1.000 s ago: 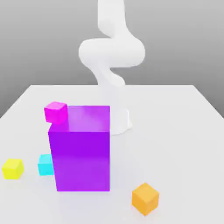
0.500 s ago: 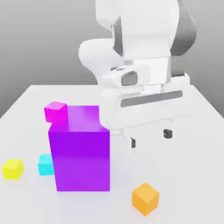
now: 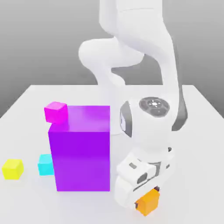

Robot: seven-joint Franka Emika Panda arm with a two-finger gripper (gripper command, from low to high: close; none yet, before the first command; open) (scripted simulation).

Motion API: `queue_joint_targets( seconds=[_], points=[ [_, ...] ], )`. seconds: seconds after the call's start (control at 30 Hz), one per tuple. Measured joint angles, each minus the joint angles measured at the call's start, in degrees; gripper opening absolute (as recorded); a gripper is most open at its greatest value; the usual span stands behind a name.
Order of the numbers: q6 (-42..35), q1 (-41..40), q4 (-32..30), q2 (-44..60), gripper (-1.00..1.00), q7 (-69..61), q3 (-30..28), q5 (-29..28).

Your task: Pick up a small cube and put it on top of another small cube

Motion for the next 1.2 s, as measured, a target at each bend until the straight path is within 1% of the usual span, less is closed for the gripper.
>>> queue_joint_targets(
  seconds=[0.13,0.3,0.43,0.57,0.77,1.03,1.07,1.1,1.2],
  points=[
    [-0.17,-0.04,-0.04,-0.17,-1.00,0.10,0.03,-0.14],
    [-7.60,0.08,-1.70,-9.27,-1.00,0.35,-0.16,-0.49],
    [-15.59,-3.19,-1.92,-17.46,-1.00,2.50,-2.38,0.60],
    [-23.93,-7.19,-1.78,-25.69,-1.00,6.69,-4.75,0.10],
    [-36.44,-13.49,-1.55,-38.09,-1.00,14.30,-7.64,-2.41],
    [-53.10,-25.02,-1.25,-54.65,-1.00,24.89,-9.60,-6.38],
    [-53.89,-26.16,-1.69,-55.90,-1.00,25.82,-9.75,-6.76],
    [-53.03,-26.78,-2.73,-56.09,-1.00,26.27,-9.93,-7.01],
    [-46.95,-27.60,-7.19,-54.45,-1.00,26.54,-10.44,-7.45]
  ],
)
